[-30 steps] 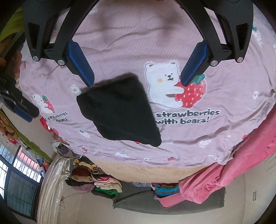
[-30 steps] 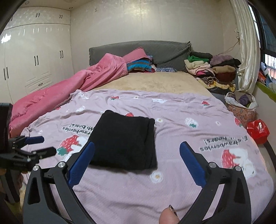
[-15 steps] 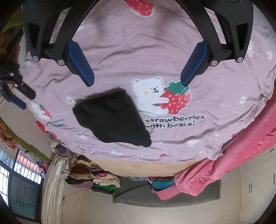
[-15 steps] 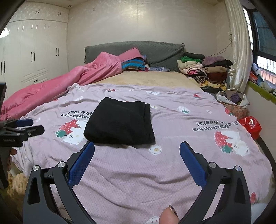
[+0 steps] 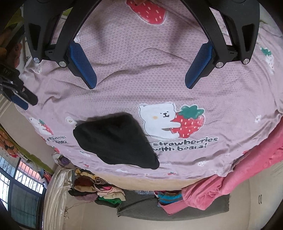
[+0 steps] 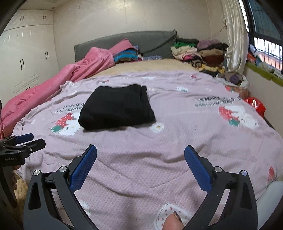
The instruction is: Fold small clothes
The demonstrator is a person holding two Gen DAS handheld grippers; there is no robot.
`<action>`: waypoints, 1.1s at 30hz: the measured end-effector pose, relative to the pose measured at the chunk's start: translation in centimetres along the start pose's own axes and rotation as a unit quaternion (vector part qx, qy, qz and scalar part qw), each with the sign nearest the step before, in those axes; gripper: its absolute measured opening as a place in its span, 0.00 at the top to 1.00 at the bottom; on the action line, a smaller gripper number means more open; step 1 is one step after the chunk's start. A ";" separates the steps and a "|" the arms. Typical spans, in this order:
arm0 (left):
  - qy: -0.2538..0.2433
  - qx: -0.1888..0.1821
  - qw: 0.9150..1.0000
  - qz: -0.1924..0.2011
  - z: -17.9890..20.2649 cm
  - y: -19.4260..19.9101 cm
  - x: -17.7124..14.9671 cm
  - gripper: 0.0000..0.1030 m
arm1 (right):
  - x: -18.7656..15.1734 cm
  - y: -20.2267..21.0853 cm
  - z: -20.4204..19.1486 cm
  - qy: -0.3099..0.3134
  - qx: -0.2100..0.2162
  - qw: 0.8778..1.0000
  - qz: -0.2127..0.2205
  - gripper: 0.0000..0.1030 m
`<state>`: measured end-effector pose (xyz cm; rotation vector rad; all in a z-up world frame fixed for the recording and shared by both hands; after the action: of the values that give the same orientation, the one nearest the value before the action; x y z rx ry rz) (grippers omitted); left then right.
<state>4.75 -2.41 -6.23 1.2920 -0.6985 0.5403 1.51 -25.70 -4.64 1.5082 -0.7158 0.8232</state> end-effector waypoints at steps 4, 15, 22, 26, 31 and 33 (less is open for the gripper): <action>0.000 0.001 1.000 -0.002 -0.2 -0.1 0.0 0.09 | -0.6 -0.2 -0.2 0.002 -0.004 1.000 -0.008 0.04; 0.003 0.005 1.000 -0.005 -0.2 -0.1 0.0 0.09 | -0.8 -0.2 -0.2 0.002 -0.003 1.000 -0.015 0.04; 0.007 0.008 1.000 -0.007 -0.2 0.0 -0.1 0.09 | -1.1 -0.2 -0.4 0.004 0.000 1.000 -0.020 0.04; 0.008 0.014 1.000 -0.008 -0.3 0.0 -0.1 0.09 | -1.1 -0.2 -0.6 0.009 0.000 1.000 -0.020 0.04; 0.007 0.021 1.000 -0.008 -0.4 0.0 -0.1 0.09 | -1.1 -0.2 -0.7 0.009 0.000 1.000 -0.021 0.04; 0.006 0.023 1.000 -0.008 -0.4 0.0 -0.1 0.09 | -1.2 -0.2 -0.7 0.010 0.000 1.000 -0.020 0.04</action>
<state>4.71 -2.04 -6.32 1.3351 -0.6675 0.5530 1.01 -25.02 -5.71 1.5076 -0.6694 0.8061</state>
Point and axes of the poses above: each gripper's, at about its wrist camera, not at the fingertips, and y roughly against the way its jaws point, z to its right, x to its top, the point moved 6 cm from there along -y, roughly the way its jaws point
